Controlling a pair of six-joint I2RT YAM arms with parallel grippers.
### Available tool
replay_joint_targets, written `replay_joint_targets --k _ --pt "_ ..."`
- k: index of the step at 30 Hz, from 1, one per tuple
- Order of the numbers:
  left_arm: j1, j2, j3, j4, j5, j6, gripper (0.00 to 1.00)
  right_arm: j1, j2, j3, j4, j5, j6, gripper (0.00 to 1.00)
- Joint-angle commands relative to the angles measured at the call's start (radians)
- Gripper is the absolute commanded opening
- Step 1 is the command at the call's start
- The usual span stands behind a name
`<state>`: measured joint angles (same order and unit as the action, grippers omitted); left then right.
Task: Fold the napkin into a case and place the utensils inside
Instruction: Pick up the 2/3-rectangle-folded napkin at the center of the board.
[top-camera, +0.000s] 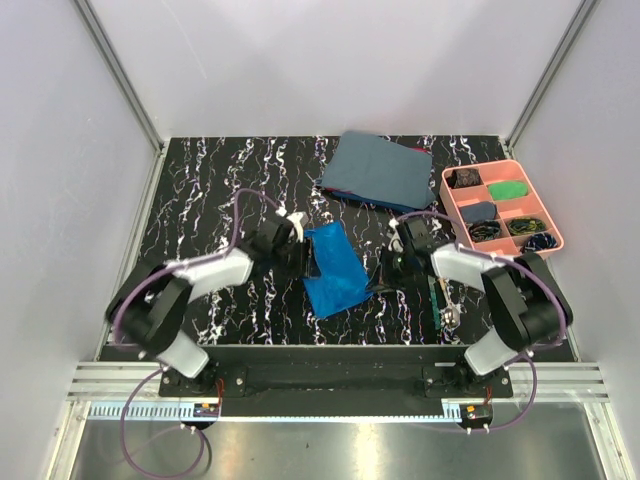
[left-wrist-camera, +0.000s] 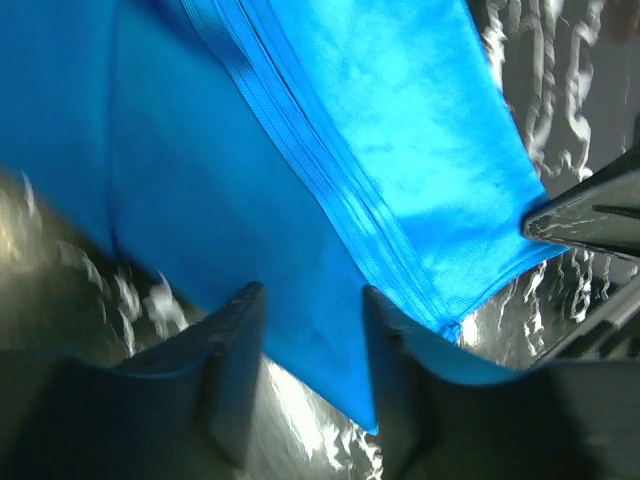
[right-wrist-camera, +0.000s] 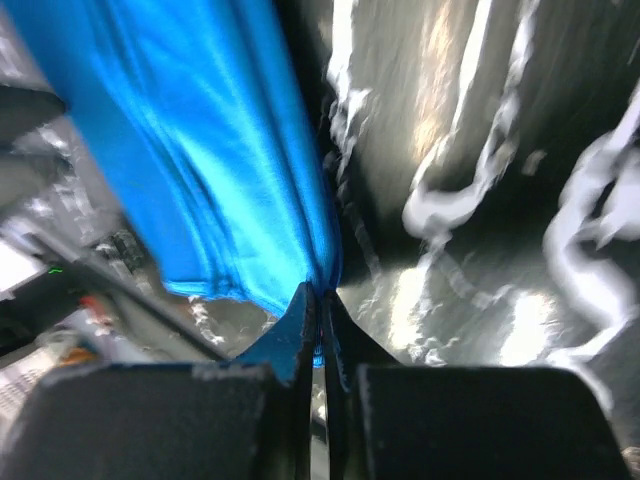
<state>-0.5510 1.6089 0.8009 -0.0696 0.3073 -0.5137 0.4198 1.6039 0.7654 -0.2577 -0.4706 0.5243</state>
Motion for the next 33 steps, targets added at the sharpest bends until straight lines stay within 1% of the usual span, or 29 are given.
replay_joint_targets --k 1,2,3,4,5,7,8,10,11,12,13,14,16,17,21,25,29,33 --pt "-0.122 -0.229 -0.057 0.01 -0.252 -0.04 0.51 0.053 -0.117 -0.104 0.184 -0.071 0.213 0.03" --pt "-0.156 -0.256 -0.077 0.017 -0.302 -0.052 0.51 0.062 -0.128 -0.119 0.234 -0.071 0.238 0.04" --pt "-0.177 -0.303 -0.086 0.024 -0.333 -0.057 0.52 0.072 -0.142 -0.155 0.248 -0.071 0.293 0.05" --pt "-0.202 -0.323 -0.098 0.034 -0.359 -0.062 0.52 0.079 -0.147 -0.173 0.308 -0.072 0.321 0.05" --pt "-0.267 -0.337 -0.12 0.057 -0.416 -0.052 0.52 0.085 -0.147 -0.188 0.364 -0.071 0.371 0.06" --pt "-0.358 -0.363 -0.152 0.065 -0.512 -0.036 0.53 0.099 -0.134 -0.227 0.429 -0.094 0.425 0.07" --pt "-0.46 -0.363 -0.166 0.126 -0.602 -0.007 0.54 0.1 -0.122 -0.241 0.502 -0.105 0.486 0.07" --pt "-0.556 -0.345 -0.208 0.177 -0.698 0.017 0.53 0.111 -0.116 -0.271 0.555 -0.117 0.529 0.08" --pt "-0.634 -0.336 -0.219 0.224 -0.78 0.036 0.53 0.112 -0.111 -0.276 0.58 -0.118 0.557 0.08" --pt "-0.667 -0.322 -0.229 0.241 -0.813 0.046 0.53 0.116 -0.108 -0.284 0.593 -0.126 0.569 0.1" --pt "-0.723 -0.281 -0.226 0.255 -0.842 0.058 0.53 0.122 -0.105 -0.287 0.606 -0.131 0.582 0.1" --pt "-0.745 -0.256 -0.214 0.258 -0.891 0.081 0.54 0.125 -0.102 -0.29 0.623 -0.135 0.598 0.1" --pt "-0.785 -0.195 -0.149 0.219 -0.944 0.086 0.53 0.131 -0.105 -0.299 0.63 -0.128 0.612 0.12" --pt "-0.794 -0.137 -0.126 0.188 -0.988 0.092 0.53 0.138 -0.108 -0.302 0.632 -0.125 0.618 0.13" --pt "-0.808 -0.037 -0.048 0.146 -1.065 0.081 0.53 0.143 -0.111 -0.311 0.635 -0.12 0.631 0.13" --pt "-0.817 -0.015 -0.011 0.108 -1.113 0.057 0.51 0.145 -0.122 -0.313 0.624 -0.114 0.631 0.14" --pt "-0.82 -0.035 -0.031 0.132 -1.11 0.075 0.51 0.149 -0.137 -0.304 0.594 -0.114 0.617 0.14" --pt "-0.817 0.006 -0.022 0.14 -1.093 0.092 0.51 0.158 -0.147 -0.295 0.592 -0.118 0.628 0.15"
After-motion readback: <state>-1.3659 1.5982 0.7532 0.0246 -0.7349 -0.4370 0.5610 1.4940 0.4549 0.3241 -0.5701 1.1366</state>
